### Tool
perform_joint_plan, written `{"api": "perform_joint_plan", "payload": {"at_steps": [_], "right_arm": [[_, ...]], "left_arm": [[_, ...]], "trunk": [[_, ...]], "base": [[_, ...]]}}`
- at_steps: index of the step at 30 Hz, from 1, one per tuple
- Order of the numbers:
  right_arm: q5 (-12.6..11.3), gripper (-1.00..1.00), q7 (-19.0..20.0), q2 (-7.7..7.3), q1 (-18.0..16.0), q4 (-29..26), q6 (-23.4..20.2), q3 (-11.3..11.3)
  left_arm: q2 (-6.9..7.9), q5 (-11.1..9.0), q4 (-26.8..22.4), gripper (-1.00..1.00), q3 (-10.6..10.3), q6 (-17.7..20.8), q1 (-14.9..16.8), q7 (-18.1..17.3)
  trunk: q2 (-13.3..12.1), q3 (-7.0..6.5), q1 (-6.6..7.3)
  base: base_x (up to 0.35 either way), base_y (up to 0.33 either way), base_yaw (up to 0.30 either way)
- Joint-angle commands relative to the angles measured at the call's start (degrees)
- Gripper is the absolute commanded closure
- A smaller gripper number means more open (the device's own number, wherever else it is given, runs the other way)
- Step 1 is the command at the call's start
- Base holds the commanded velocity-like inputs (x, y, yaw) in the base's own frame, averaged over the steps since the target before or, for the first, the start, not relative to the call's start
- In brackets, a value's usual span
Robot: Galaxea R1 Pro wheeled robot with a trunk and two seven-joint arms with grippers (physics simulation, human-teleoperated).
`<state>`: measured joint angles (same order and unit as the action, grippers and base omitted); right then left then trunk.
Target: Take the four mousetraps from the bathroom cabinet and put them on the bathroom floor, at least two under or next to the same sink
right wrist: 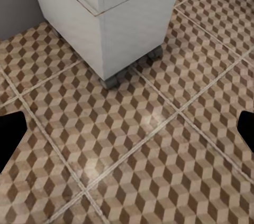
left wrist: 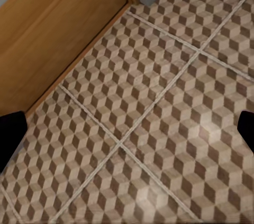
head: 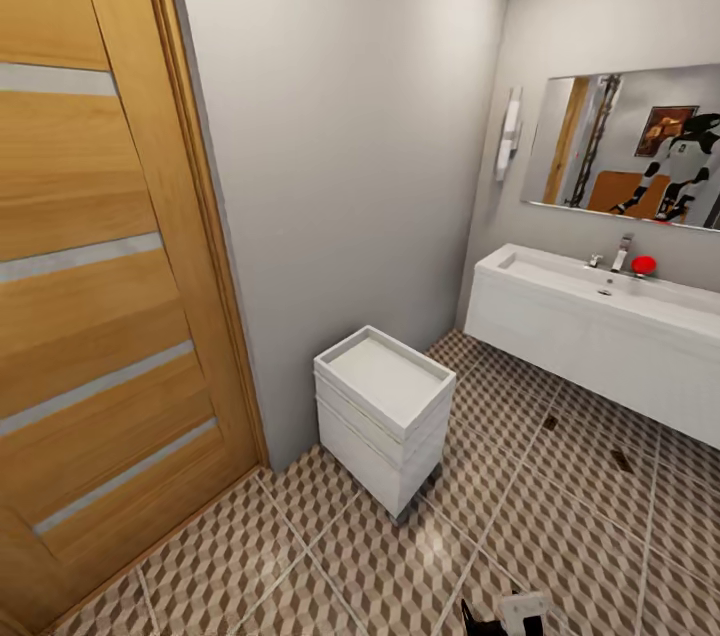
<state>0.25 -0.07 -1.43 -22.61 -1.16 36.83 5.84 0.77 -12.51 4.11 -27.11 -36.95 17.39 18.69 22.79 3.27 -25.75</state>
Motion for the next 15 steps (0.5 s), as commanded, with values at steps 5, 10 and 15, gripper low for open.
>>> {"api": "perform_joint_plan", "payload": {"at_steps": [5, 10, 15], "right_arm": [[0.0, -1.00, 0.0, -0.11, 0.0, 0.0, 0.2, 0.2], [0.0, -1.00, 0.0, -0.10, -0.1, 0.0, 0.1, 0.2], [0.0, -1.00, 0.0, -0.08, 0.0, 0.0, 0.1, 0.2]], "left_arm": [[-0.05, -0.4, 0.2, -1.00, -0.5, -0.1, 0.1, 0.1], [-0.06, -0.4, 0.2, -1.00, -0.5, -0.1, 0.1, 0.1], [-0.07, -0.4, 0.2, -1.00, -0.5, -0.1, 0.1, 0.1]], "trunk": [[0.1, 0.13, -0.04], [0.1, 0.13, -0.04], [0.1, 0.13, -0.04]], "base": [[0.000, 0.000, 0.286], [0.000, 0.000, 0.286], [0.000, 0.000, 0.286]]}}
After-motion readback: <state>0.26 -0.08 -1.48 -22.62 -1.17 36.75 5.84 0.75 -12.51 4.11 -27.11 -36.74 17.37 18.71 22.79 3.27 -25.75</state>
